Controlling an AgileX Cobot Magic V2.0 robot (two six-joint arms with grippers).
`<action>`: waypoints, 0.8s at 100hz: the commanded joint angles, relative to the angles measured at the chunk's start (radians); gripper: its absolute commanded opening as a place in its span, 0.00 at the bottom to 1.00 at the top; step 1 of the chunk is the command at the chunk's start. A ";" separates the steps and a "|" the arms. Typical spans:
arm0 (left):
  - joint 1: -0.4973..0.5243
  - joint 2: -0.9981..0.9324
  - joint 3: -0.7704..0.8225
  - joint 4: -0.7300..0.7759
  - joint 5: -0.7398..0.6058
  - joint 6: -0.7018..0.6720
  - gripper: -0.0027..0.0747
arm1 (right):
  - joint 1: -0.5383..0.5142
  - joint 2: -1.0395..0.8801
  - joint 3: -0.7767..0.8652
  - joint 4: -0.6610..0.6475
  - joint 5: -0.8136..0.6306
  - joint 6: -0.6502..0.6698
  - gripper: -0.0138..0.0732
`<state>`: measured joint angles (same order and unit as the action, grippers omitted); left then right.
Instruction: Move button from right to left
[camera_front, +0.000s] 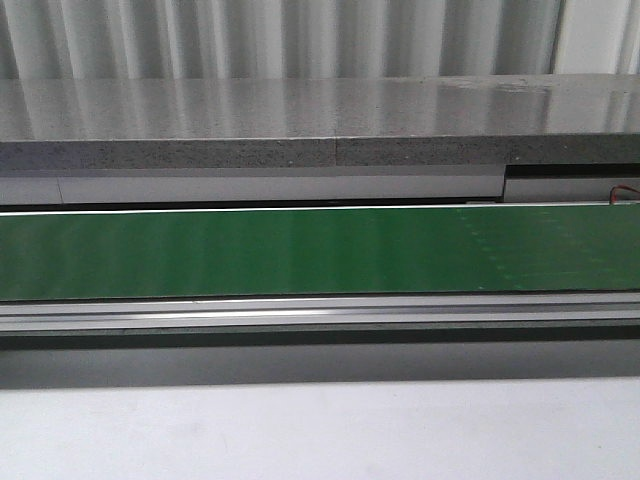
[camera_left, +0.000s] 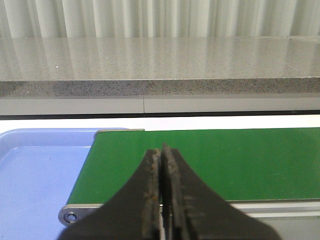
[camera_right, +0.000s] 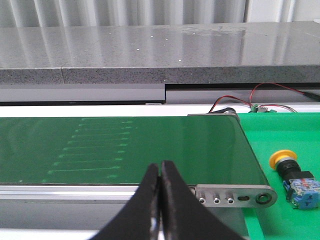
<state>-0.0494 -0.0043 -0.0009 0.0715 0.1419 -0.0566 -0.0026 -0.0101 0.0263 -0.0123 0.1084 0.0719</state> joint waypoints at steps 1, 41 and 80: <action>0.002 -0.036 0.024 -0.004 -0.082 -0.011 0.01 | 0.001 -0.011 -0.016 -0.003 -0.074 -0.004 0.08; 0.002 -0.036 0.024 -0.004 -0.082 -0.011 0.01 | -0.003 0.009 -0.138 -0.003 -0.134 -0.004 0.08; 0.002 -0.036 0.024 -0.004 -0.082 -0.011 0.01 | -0.003 0.489 -0.746 -0.003 0.574 -0.004 0.08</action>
<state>-0.0494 -0.0043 -0.0009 0.0715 0.1419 -0.0566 -0.0026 0.3489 -0.5727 -0.0123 0.5834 0.0719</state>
